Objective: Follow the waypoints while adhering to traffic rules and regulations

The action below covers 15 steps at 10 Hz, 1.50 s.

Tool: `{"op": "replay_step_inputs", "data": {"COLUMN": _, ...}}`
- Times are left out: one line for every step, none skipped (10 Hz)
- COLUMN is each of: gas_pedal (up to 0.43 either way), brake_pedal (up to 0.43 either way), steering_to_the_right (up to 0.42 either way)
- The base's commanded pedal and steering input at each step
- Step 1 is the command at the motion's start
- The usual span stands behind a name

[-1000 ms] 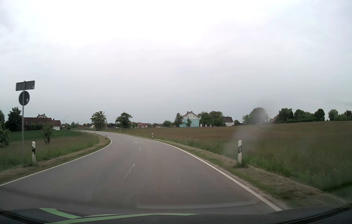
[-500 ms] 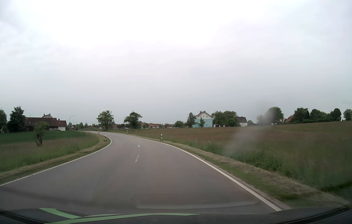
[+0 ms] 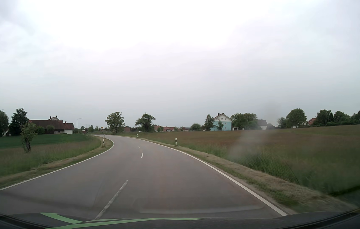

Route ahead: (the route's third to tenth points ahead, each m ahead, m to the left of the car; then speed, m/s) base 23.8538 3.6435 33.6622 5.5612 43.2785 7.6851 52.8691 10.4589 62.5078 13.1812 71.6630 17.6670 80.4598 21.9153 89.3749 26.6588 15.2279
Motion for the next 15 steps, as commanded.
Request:
{"op": "replay_step_inputs", "data": {"gas_pedal": 0.0, "brake_pedal": 0.0, "steering_to_the_right": -0.034}}
{"op": "replay_step_inputs", "data": {"gas_pedal": 0.0, "brake_pedal": 0.0, "steering_to_the_right": -0.034}}
{"op": "replay_step_inputs", "data": {"gas_pedal": 0.0, "brake_pedal": 0.0, "steering_to_the_right": -0.034}}
{"op": "replay_step_inputs", "data": {"gas_pedal": 0.0, "brake_pedal": 0.0, "steering_to_the_right": -0.034}}
{"op": "replay_step_inputs", "data": {"gas_pedal": 0.0, "brake_pedal": 0.0, "steering_to_the_right": -0.034}}
{"op": "replay_step_inputs", "data": {"gas_pedal": 0.0, "brake_pedal": 0.0, "steering_to_the_right": -0.035}}
{"op": "replay_step_inputs", "data": {"gas_pedal": 0.0, "brake_pedal": 0.0, "steering_to_the_right": -0.036}}
{"op": "replay_step_inputs", "data": {"gas_pedal": 0.0, "brake_pedal": 0.0, "steering_to_the_right": -0.036}}
{"op": "replay_step_inputs", "data": {"gas_pedal": 0.0, "brake_pedal": 0.0, "steering_to_the_right": -0.036}}
{"op": "replay_step_inputs", "data": {"gas_pedal": 0.0, "brake_pedal": 0.0, "steering_to_the_right": -0.036}}
{"op": "replay_step_inputs", "data": {"gas_pedal": 0.0, "brake_pedal": 0.0, "steering_to_the_right": -0.036}}
{"op": "replay_step_inputs", "data": {"gas_pedal": 0.0, "brake_pedal": 0.0, "steering_to_the_right": -0.036}}
{"op": "replay_step_inputs", "data": {"gas_pedal": 0.0, "brake_pedal": 0.0, "steering_to_the_right": -0.035}}
{"op": "replay_step_inputs", "data": {"gas_pedal": 0.0, "brake_pedal": 0.0, "steering_to_the_right": -0.035}}
{"op": "replay_step_inputs", "data": {"gas_pedal": 0.0, "brake_pedal": 0.0, "steering_to_the_right": -0.034}}
